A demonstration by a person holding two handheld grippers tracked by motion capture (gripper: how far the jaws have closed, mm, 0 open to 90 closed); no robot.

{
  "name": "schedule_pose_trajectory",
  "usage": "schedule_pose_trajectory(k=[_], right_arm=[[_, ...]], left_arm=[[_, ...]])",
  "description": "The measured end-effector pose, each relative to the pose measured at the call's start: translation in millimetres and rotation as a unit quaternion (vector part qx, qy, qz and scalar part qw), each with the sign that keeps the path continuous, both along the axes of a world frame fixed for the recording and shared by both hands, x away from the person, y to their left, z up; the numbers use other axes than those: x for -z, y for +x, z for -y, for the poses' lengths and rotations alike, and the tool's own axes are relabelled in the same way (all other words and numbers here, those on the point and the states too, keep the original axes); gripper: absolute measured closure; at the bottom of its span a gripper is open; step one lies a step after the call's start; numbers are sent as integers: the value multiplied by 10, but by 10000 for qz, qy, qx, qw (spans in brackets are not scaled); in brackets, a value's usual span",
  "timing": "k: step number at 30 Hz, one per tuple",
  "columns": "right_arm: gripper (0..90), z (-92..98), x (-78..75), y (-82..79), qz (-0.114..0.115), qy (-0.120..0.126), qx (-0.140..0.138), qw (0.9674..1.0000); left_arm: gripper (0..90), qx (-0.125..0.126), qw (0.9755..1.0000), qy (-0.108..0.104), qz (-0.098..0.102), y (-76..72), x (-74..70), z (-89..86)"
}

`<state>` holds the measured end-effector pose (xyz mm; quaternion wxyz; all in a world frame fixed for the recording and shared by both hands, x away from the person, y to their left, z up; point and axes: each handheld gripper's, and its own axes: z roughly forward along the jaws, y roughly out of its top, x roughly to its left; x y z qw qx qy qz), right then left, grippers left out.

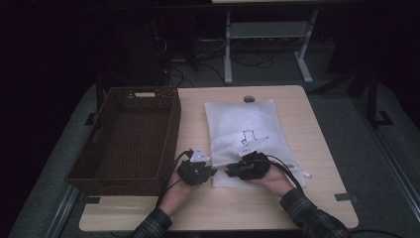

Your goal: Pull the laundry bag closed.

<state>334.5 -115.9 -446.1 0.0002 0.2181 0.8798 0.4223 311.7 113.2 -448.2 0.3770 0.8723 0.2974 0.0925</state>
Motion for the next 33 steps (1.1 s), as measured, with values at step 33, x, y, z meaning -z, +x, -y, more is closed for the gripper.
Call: schedule_pose_trajectory(k=[33], right_arm=[[866,68,-25,-70,474,-526,227,9972]], left_arm=[[839,-117,9998,-112,-119,-27,-10,-33]])
